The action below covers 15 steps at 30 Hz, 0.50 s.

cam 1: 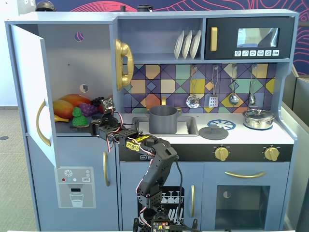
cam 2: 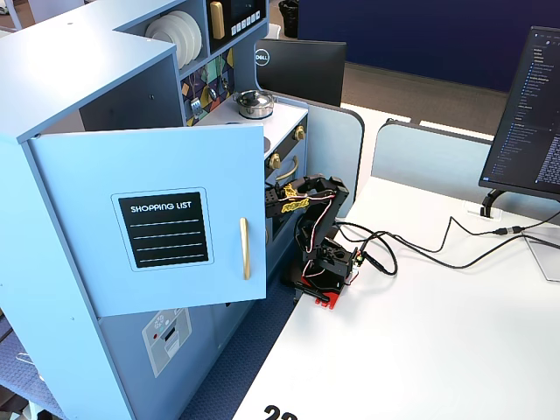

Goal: Pick up the green pineapple from the left cabinet and place it in the gray recipient

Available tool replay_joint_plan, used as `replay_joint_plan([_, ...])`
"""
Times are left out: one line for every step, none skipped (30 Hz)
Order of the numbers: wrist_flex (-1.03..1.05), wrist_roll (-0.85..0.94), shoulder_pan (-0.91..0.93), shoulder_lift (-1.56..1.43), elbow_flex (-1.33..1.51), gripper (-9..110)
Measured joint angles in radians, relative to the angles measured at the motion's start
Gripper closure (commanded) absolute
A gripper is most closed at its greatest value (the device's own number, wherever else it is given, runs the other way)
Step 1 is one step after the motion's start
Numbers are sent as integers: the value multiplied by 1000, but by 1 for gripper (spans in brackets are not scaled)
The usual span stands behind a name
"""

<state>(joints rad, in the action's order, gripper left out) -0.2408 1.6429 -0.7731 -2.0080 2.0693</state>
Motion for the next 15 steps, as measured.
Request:
replay_joint_plan([0, 0, 0, 18, -14, 50])
replay_joint_plan([0, -2, 0, 32, -26, 50])
replay_joint_plan([-2, -3, 0, 49, -38, 51])
replay_joint_plan([-2, -3, 0, 67, -52, 51])
replay_joint_plan([-2, -8, 0, 83, -64, 50])
replay_joint_plan([-2, -12, 0, 100, -77, 51])
replay_joint_plan([-2, -12, 0, 118, -91, 51])
replay_joint_plan([-2, -12, 0, 137, -107, 51])
replay_joint_plan([-6, -12, 0, 153, -121, 51])
replay_joint_plan([-8, -12, 0, 172, -138, 51])
replay_joint_plan([-8, -12, 0, 192, -155, 51])
replay_joint_plan([-8, -15, 0, 213, -173, 51])
replay_joint_plan([-12, -20, 0, 235, -193, 51])
replay_joint_plan([-17, -21, 2, 258, -213, 52])
replay_joint_plan([-21, -26, 3, 282, -235, 52])
